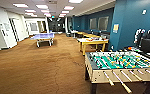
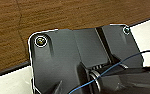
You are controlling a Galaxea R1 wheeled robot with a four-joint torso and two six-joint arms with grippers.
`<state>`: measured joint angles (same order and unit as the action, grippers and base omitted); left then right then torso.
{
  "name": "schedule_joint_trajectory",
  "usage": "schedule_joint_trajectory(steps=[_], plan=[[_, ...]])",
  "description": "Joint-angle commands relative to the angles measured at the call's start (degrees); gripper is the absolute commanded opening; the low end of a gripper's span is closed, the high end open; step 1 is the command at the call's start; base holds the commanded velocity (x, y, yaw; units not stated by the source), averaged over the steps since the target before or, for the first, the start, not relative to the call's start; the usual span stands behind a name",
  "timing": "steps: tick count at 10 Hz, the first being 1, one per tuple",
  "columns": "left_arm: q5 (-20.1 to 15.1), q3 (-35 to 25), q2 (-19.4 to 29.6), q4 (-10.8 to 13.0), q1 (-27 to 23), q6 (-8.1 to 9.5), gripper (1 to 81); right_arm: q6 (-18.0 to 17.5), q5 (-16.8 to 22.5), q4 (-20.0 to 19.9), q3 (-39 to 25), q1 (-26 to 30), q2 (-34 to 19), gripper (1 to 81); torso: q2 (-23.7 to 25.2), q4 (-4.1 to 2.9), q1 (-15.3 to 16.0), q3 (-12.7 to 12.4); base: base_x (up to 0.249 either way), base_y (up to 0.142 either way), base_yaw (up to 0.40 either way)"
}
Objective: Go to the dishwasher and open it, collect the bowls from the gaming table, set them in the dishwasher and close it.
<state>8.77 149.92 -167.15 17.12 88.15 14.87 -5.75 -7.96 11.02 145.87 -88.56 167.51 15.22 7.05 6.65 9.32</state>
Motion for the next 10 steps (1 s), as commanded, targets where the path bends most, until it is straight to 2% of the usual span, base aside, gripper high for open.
schedule_joint_trajectory(steps=[1, 10], plan=[[-2.5, -0.2, 0.6, -0.1, -2.3, -0.11, 81.1, 0.2, 2.4, 0.8, -0.4, 2.4, -0.4, 81.1, 0.0, 0.00, 0.0, 0.0, 0.088, 0.000, 0.000], [-2.3, -0.2, 0.6, 0.0, -1.8, -0.11, 81.1, 0.2, 2.4, 0.8, -0.2, 2.4, -0.3, 81.1, 0.0, 0.00, 0.0, 0.0, 0.093, 0.000, 0.000]])
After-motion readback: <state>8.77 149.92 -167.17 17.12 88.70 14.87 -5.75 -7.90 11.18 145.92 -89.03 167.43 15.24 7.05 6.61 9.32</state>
